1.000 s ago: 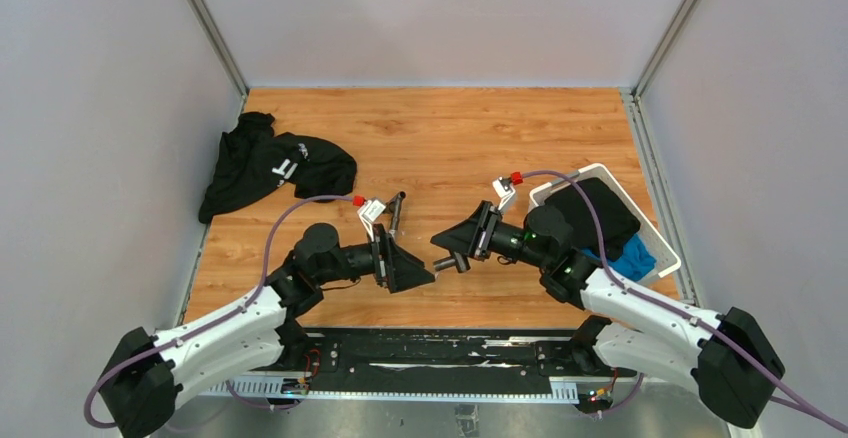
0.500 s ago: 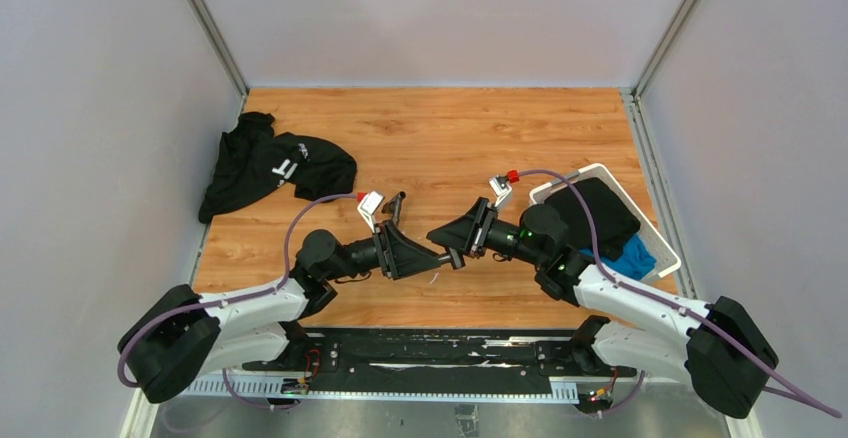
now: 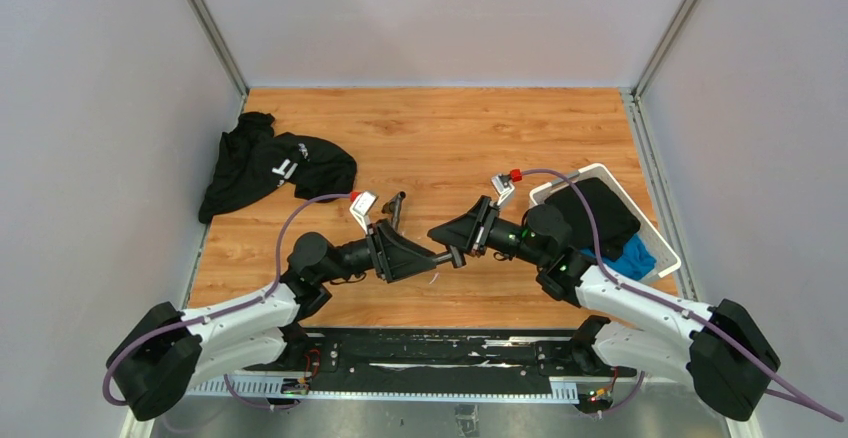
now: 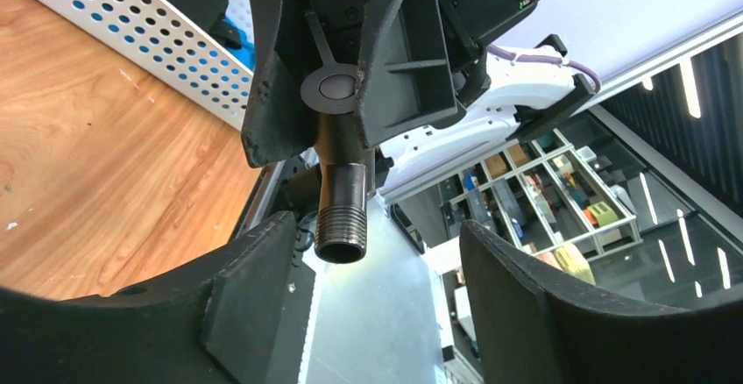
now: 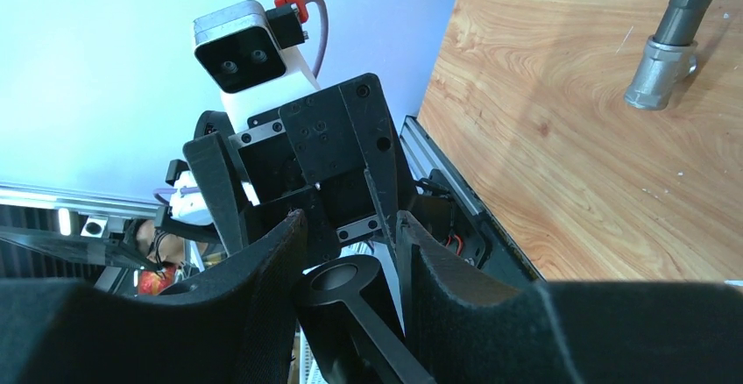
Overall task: Install the water faucets
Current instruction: Pick up the water faucet from the center of the board.
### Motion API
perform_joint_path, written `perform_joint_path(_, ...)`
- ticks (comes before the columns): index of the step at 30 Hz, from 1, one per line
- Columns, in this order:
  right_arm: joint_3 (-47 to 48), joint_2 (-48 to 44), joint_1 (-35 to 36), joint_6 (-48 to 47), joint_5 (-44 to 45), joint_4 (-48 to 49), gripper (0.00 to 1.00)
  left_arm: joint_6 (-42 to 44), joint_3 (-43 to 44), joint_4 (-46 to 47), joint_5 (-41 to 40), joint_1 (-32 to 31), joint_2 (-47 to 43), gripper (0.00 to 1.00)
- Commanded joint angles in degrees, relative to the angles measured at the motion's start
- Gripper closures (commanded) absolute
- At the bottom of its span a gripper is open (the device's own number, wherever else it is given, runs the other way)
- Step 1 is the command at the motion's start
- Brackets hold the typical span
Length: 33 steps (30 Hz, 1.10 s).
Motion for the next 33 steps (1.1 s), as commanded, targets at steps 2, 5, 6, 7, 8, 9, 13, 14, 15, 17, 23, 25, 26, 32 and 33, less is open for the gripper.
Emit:
perform_joint_path(2,0.7,-1.2,0.0,0.2,1.0,2.0,1.00,2.3,0.5,-2.7,0.8,0.1,-2.0,0.34)
perform_joint_path(5,0.8,-1.0,0.0,0.5,0.8,2.3,1.00,2.2,0.8,-2.3,1.6,0.1,-1.8,0.34)
perform_joint_path(6,0.8,-1.0,0.0,0.5,0.7,2.4,1.00,2.3,1.0,-2.5,1.7,0.1,-1.7,0.32)
perform_joint_path(7,0.8,-0.9,0.0,0.6,0.7,2.4,1.00,2.5,1.2,-2.8,1.7,0.1,-1.5,0.32)
perform_joint_path(8,0.7,-0.8,0.0,0.8,0.7,2.6,1.00,2.8,1.4,-2.9,1.8,0.1,-1.1,0.32)
perform_joint_path(9,0.8,-0.7,0.0,0.9,0.7,2.9,1.00,2.9,1.7,-2.9,1.8,0.1,-0.7,0.32)
perform_joint_path(13,0.1,0.7,0.0,2.6,0.2,6.3,1.00,3.6,2.6,-2.8,2.1,0.1,1.6,0.33)
perform_joint_path(14,0.2,0.9,0.0,2.8,0.0,6.7,1.00,3.6,2.8,-2.5,2.2,0.0,2.0,0.36)
perform_joint_path(15,0.2,1.1,0.0,2.8,-0.2,6.7,1.00,3.5,2.9,-2.3,2.4,0.0,2.3,0.39)
perform_joint_path(17,0.2,1.3,0.0,2.8,-0.2,6.7,1.00,3.3,3.1,-1.9,2.5,0.0,2.3,0.46)
perform_joint_path(23,0.7,1.2,0.0,2.4,-0.2,5.9,1.00,3.3,2.5,-2.1,1.6,0.0,0.6,0.73)
perform_joint_path(25,0.8,0.9,0.0,2.0,-0.3,5.3,1.00,3.8,2.7,-3.7,1.2,0.1,0.1,0.93)
perform_joint_path(26,1.0,0.5,0.0,1.6,-0.4,4.7,1.00,4.3,2.9,-5.0,1.1,0.1,-0.3,1.00)
perform_joint_path(32,5.4,-4.3,0.0,-11.7,-3.1,-14.2,0.64,8.8,5.9,-16.7,2.0,0.4,-3.2,1.00)
perform_joint_path(33,6.1,-5.2,-0.1,-13.6,-4.0,-16.8,0.56,8.8,6.0,-16.9,2.3,0.6,-3.5,1.00)
